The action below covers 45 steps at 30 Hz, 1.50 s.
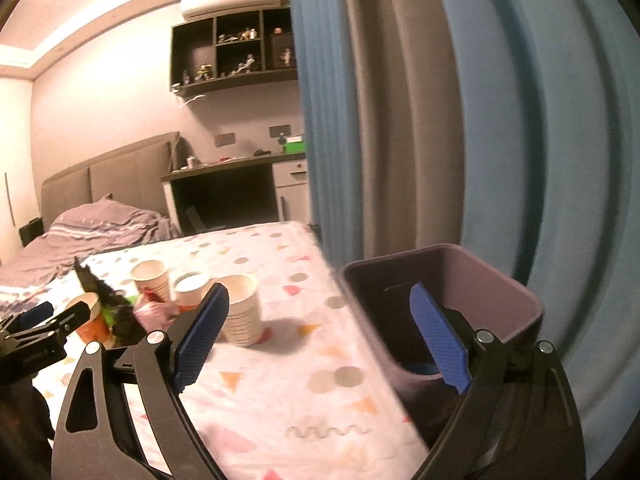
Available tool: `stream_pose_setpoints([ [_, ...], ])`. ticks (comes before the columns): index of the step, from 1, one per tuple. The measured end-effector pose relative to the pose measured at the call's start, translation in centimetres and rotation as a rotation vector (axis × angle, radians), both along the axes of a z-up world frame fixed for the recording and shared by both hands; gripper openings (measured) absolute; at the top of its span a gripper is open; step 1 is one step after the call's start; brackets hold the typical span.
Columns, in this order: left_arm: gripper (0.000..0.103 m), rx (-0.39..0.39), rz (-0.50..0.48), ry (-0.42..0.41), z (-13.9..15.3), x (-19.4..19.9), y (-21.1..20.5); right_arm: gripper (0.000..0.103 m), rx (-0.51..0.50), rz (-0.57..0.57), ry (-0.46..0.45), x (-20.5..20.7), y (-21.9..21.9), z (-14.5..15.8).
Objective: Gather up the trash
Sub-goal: 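Move both open tools back toward the table, then grasp the orange paper cup with the left tool while the right tool grasps the grid-pattern cup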
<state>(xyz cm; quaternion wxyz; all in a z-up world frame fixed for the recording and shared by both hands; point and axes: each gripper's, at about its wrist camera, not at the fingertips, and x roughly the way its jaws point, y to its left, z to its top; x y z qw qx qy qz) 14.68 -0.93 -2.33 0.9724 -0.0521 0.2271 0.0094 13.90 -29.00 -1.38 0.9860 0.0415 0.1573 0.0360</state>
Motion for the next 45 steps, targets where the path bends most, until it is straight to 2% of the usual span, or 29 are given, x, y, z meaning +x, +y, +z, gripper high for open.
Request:
stream_pose_setpoints([
  [6, 0.097, 0.005, 0.080, 0.019, -1.1, -1.2, 4.5, 0.089, 0.005, 0.038, 0.009, -0.2, 3.0, -0.1],
  [11, 0.097, -0.015, 0.114, 0.046, -1.8, -0.7, 6.6, 0.089, 0.004, 0.060, 0.020, 0.2, 4.5, -0.3],
  [25, 0.097, -0.026, 0.099, 0.114, -3.4, 3.8, 7.5, 0.089, -0.033, 0.077, 0.067, 3.1, 6.1, -1.7],
  [36, 0.064, -0.075, 0.068, 0.168, -4.6, 5.6, 8.2, 0.089, -0.065, 0.086, 0.122, 7.2, 7.7, -3.6],
  [42, 0.060, -0.065, 0.054, 0.165, -4.4, 4.9, 8.1, 0.089, -0.089, 0.087, 0.137, 8.9, 8.6, -4.4],
  [45, 0.059, -0.075, 0.074, 0.151, -3.9, 3.2, 8.2, 0.089, -0.095, 0.081, 0.153, 9.9, 8.8, -4.8],
])
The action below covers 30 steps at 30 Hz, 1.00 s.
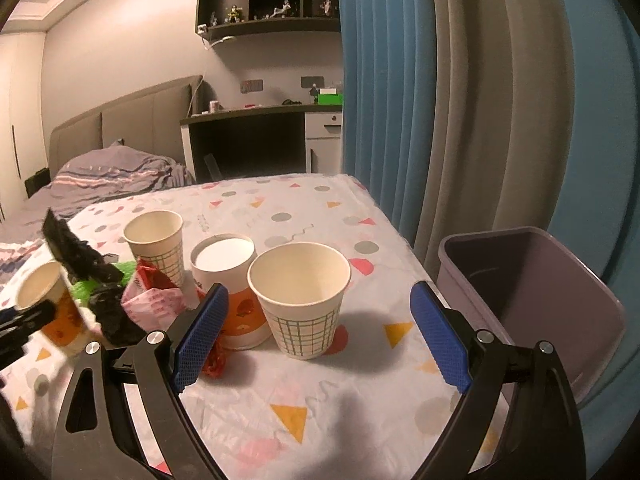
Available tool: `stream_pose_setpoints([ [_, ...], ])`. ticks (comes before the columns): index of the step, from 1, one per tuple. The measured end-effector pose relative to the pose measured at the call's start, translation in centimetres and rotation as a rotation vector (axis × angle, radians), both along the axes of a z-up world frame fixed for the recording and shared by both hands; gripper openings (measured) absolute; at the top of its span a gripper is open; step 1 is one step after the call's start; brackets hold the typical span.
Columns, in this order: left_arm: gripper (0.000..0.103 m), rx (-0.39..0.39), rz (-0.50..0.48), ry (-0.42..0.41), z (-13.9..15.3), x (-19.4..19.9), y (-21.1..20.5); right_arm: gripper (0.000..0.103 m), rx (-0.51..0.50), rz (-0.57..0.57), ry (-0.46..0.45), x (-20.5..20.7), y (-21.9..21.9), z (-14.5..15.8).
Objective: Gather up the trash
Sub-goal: 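Grasp the orange paper cup with the left tool while the right tool grasps the grid-pattern cup, then carry both paper cups in both tools over the grey bin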
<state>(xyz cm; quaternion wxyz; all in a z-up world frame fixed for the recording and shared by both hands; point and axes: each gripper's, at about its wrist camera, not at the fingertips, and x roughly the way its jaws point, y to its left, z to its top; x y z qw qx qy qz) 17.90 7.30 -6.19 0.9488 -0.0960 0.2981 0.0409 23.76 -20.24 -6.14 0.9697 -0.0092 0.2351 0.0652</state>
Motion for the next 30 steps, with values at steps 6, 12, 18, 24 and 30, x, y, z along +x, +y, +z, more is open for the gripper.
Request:
stream_pose_setpoints([
  [6, 0.059, -0.015, 0.040, -0.030, 0.9, -2.8, 0.5, 0.088, -0.023, -0.002, 0.035, 1.9, 0.6, -0.9],
  [12, 0.060, -0.003, 0.041, -0.053, 1.8, -3.9, 0.6, 0.085, -0.023, 0.001, 0.074, 3.2, 0.8, -1.4],
  [18, 0.060, -0.012, 0.024, -0.064, 2.1, -4.6, 0.2, 0.076, -0.008, 0.017, 0.111, 4.1, 0.8, -1.7],
  [24, 0.060, -0.016, 0.018, -0.065, 2.0, -4.8, 0.1, 0.061, -0.004, 0.041, 0.128, 4.2, 0.8, -1.8],
  [30, 0.060, -0.022, 0.028, -0.064, 1.9, -5.0, 0.2, 0.060, -0.011, 0.031, 0.099, 3.2, 0.2, -1.3],
])
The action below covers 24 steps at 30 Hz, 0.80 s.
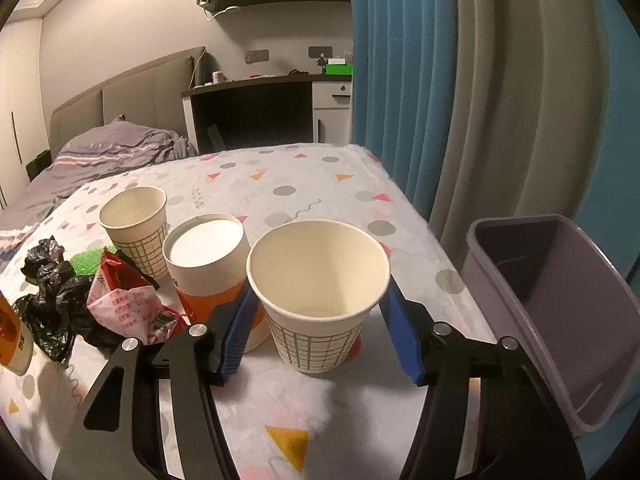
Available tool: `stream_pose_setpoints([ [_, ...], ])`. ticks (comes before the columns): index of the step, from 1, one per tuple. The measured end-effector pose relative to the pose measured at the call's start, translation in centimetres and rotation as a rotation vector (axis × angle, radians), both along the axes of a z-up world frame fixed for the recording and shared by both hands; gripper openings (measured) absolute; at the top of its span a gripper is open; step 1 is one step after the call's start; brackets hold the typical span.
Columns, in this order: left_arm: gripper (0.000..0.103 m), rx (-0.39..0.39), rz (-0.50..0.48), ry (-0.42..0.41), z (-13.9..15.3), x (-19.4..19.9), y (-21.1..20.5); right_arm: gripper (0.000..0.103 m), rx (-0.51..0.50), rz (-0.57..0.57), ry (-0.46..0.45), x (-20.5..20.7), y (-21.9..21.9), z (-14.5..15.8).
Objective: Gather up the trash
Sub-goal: 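Carry both paper cups in both tools over the grey bin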
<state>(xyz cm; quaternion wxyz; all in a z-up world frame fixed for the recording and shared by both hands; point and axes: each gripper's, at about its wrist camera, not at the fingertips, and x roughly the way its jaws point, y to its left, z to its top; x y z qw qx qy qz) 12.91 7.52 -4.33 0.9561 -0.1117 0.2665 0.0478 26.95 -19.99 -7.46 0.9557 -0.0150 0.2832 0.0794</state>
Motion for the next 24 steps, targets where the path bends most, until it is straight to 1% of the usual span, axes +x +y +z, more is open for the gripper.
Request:
stream_pose_setpoints([
  [9, 0.060, -0.016, -0.003, -0.019, 0.5, -1.3, -0.5, 0.059, 0.044, -0.018, -0.061, -4.2, -2.0, 1.8],
  [17, 0.060, -0.015, -0.036, -0.052, 1.4, -2.9, -1.3, 0.059, 0.069, 0.008, -0.096, -8.3, -2.3, 2.9],
  [24, 0.060, -0.018, -0.048, -0.080, 2.2, -4.1, -1.6, 0.059, 0.083, 0.038, -0.134, -10.7, -1.7, 4.2],
])
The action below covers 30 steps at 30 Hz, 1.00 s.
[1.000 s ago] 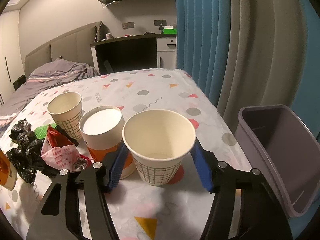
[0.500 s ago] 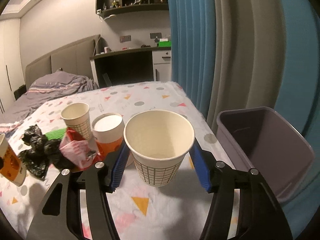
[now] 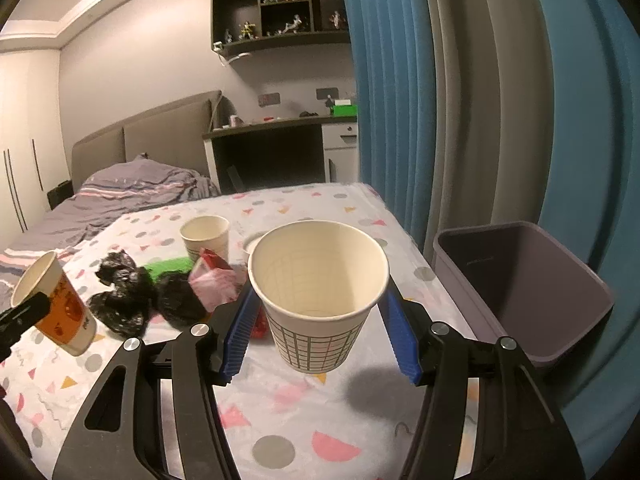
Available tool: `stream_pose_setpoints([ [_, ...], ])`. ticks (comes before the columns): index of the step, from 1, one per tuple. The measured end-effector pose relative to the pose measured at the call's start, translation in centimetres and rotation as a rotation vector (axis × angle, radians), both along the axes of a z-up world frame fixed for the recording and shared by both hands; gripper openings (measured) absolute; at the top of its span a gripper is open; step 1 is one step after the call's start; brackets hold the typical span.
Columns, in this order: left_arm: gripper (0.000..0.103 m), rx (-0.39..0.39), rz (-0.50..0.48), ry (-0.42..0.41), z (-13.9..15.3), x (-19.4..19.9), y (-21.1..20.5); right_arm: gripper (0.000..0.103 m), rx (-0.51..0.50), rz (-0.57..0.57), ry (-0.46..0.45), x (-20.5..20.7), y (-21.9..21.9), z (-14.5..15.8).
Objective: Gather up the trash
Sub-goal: 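Carry both paper cups in both tools over the grey bin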
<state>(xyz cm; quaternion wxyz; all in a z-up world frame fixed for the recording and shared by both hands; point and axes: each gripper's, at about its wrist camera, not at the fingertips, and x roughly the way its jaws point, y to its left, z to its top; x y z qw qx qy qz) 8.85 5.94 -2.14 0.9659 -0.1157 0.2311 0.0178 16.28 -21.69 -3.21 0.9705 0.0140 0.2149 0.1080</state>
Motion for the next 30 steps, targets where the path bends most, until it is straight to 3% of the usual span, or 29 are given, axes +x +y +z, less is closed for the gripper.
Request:
stream_pose_setpoints([
  [10, 0.060, 0.000, -0.028, -0.035, 1.3, -0.6, -0.8, 0.059, 0.010, 0.011, -0.049, -1.5, -0.4, 1.4],
  [19, 0.060, 0.003, -0.096, -0.038, 2.3, 1.6, -3.0, 0.059, 0.012, -0.003, -0.081, -1.5, -2.3, 2.1],
  [30, 0.059, 0.023, -0.320, -0.049, 4.5, 7.0, -12.0, 0.059, -0.017, -0.136, -0.138, 0.2, -8.5, 3.4],
])
